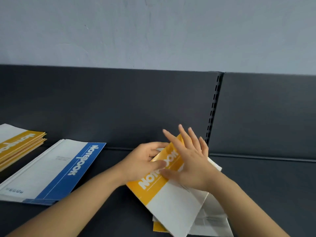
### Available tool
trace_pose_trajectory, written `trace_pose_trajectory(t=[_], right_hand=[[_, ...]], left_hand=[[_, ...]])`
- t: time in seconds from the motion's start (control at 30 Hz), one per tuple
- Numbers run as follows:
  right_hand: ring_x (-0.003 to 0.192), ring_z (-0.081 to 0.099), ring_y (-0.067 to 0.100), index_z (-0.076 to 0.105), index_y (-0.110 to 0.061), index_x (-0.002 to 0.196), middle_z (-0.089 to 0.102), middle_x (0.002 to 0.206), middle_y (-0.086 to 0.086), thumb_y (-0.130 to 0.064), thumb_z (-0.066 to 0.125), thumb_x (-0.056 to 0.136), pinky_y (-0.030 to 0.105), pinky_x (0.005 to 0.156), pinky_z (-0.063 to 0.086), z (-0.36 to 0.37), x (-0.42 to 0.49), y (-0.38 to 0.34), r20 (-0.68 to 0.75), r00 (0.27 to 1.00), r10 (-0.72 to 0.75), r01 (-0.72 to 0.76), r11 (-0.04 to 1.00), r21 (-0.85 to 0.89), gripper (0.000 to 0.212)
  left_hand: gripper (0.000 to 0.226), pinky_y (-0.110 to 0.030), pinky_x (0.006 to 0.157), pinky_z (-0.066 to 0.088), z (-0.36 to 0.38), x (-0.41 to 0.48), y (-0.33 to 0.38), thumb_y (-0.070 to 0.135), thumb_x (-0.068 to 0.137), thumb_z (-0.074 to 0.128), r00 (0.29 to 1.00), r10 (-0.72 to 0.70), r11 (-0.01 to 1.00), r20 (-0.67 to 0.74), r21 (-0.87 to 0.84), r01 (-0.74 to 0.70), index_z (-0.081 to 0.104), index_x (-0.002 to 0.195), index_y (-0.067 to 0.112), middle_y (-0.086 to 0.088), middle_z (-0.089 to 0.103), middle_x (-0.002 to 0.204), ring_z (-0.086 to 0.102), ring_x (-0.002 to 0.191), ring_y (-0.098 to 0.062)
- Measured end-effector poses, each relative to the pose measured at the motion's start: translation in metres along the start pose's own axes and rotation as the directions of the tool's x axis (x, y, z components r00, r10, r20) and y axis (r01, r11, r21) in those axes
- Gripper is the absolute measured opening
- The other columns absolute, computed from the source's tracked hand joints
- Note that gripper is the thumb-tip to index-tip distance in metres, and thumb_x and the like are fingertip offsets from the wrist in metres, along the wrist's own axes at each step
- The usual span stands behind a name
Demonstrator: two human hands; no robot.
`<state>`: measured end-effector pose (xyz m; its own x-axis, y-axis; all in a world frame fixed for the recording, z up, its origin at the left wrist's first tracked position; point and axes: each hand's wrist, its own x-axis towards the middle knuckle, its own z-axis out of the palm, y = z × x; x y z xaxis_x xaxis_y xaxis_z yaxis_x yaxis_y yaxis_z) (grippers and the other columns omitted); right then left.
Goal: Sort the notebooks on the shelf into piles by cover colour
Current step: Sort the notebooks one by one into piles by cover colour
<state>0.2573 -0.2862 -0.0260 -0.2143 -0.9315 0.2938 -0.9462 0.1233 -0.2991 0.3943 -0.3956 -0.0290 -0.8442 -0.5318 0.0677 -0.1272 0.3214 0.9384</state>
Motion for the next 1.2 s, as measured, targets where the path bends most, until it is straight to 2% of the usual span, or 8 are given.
trace_pose_trajectory(t=[0.1, 0.2, 0.27, 0.4, 0.6, 0.83, 1.03, 1.2], right_hand=[[0.145, -0.018, 0.014, 0.028, -0.052, 0.137, 0.011, 0.157, -0.013, -0.065, 0.053, 0.081, 0.046, 0.111, -0.023, 0.004, 0.003, -0.002, -0.001, 0.999, -0.040, 0.040, 0.997, -0.070, 0.063], [0.121, 0.039, 0.008, 0.059, -0.035, 0.094, 0.060, 0.103, -0.017, -0.072, 0.054, 0.075, 0.041, 0.111, -0.002, 0.004, 0.004, 0.004, 0.018, 0.995, 0.093, -0.092, 0.992, -0.087, 0.043], [0.087, 0.051, 0.005, 0.053, -0.027, 0.068, 0.060, 0.071, -0.012, -0.069, 0.058, 0.075, 0.030, 0.101, 0.017, -0.002, 0.005, 0.012, -0.035, 0.988, 0.149, -0.150, 0.989, -0.012, 0.042], [0.057, 0.048, 0.009, 0.053, -0.020, 0.066, 0.053, 0.056, -0.007, -0.057, 0.059, 0.083, 0.022, 0.060, 0.034, -0.015, 0.005, 0.017, -0.161, 0.940, 0.302, -0.258, 0.934, 0.245, 0.041], [0.071, 0.061, 0.019, 0.059, -0.005, 0.086, 0.067, 0.079, 0.004, -0.044, 0.050, 0.095, 0.029, 0.063, 0.046, -0.019, 0.010, 0.019, -0.045, 0.788, 0.614, -0.422, 0.592, 0.686, 0.041], [0.086, 0.071, 0.027, 0.055, -0.021, 0.114, 0.072, 0.101, 0.004, -0.016, 0.061, 0.092, 0.051, 0.082, 0.056, -0.008, 0.011, 0.005, 0.183, 0.827, 0.531, -0.397, 0.323, 0.859, 0.023], [0.090, 0.069, 0.028, 0.051, -0.024, 0.121, 0.070, 0.104, 0.002, -0.012, 0.066, 0.088, 0.048, 0.078, 0.056, -0.007, 0.018, -0.057, 0.162, 0.875, 0.457, -0.364, 0.399, 0.842, 0.038], [0.071, 0.062, 0.012, 0.043, -0.023, 0.099, 0.059, 0.086, -0.010, -0.017, 0.070, 0.085, 0.023, 0.050, 0.049, 0.018, 0.050, -0.160, 0.165, 0.910, 0.380, -0.340, 0.459, 0.821, 0.030]], left_hand=[[0.037, -0.028, 0.086, 0.056, -0.006, 0.001, 0.002, 0.006, 0.087, 0.069, 0.998, -0.041, 0.999, 0.044, 0.034, 0.040, 0.062, 0.123, 0.016, -0.001, 0.075, 0.106, 0.071, 0.098, -0.015], [0.036, -0.026, 0.074, 0.059, -0.022, 0.001, 0.001, 0.007, 0.082, 0.075, 0.986, -0.145, 0.985, 0.079, 0.102, 0.137, 0.064, 0.115, 0.017, -0.001, 0.076, 0.098, 0.073, 0.087, -0.017], [0.043, -0.026, 0.074, 0.058, -0.034, 0.000, 0.001, 0.004, 0.079, 0.077, 0.978, -0.184, 0.981, 0.096, 0.074, 0.177, 0.062, 0.117, 0.016, -0.001, 0.075, 0.100, 0.073, 0.090, -0.018], [0.054, -0.033, 0.083, 0.058, -0.047, -0.001, 0.001, -0.002, 0.070, 0.080, 0.977, -0.201, 0.965, 0.075, -0.158, 0.210, 0.061, 0.120, 0.009, -0.009, 0.073, 0.108, 0.071, 0.100, -0.023], [0.049, -0.026, 0.067, 0.058, -0.057, -0.005, 0.007, -0.004, 0.071, 0.078, 0.981, -0.167, 0.920, 0.096, -0.342, 0.190, 0.063, 0.117, 0.005, -0.015, 0.073, 0.105, 0.072, 0.088, -0.022], [0.019, -0.032, 0.069, 0.060, -0.046, -0.004, 0.011, 0.004, 0.093, 0.061, 0.972, -0.159, 0.984, -0.174, -0.101, 0.143, 0.063, 0.110, 0.012, -0.006, 0.076, 0.094, 0.073, 0.082, -0.018], [0.017, -0.030, 0.085, 0.054, -0.075, -0.030, 0.029, 0.014, 0.094, 0.060, 0.973, -0.049, 0.975, -0.227, 0.201, 0.096, 0.062, 0.106, 0.026, 0.009, 0.067, 0.112, 0.064, 0.100, -0.009], [0.035, -0.008, 0.067, 0.046, -0.164, -0.088, 0.029, 0.011, 0.080, 0.076, 0.970, 0.051, 0.935, -0.236, 0.353, 0.036, 0.051, 0.086, 0.035, 0.018, 0.062, 0.094, 0.058, 0.087, 0.000]])
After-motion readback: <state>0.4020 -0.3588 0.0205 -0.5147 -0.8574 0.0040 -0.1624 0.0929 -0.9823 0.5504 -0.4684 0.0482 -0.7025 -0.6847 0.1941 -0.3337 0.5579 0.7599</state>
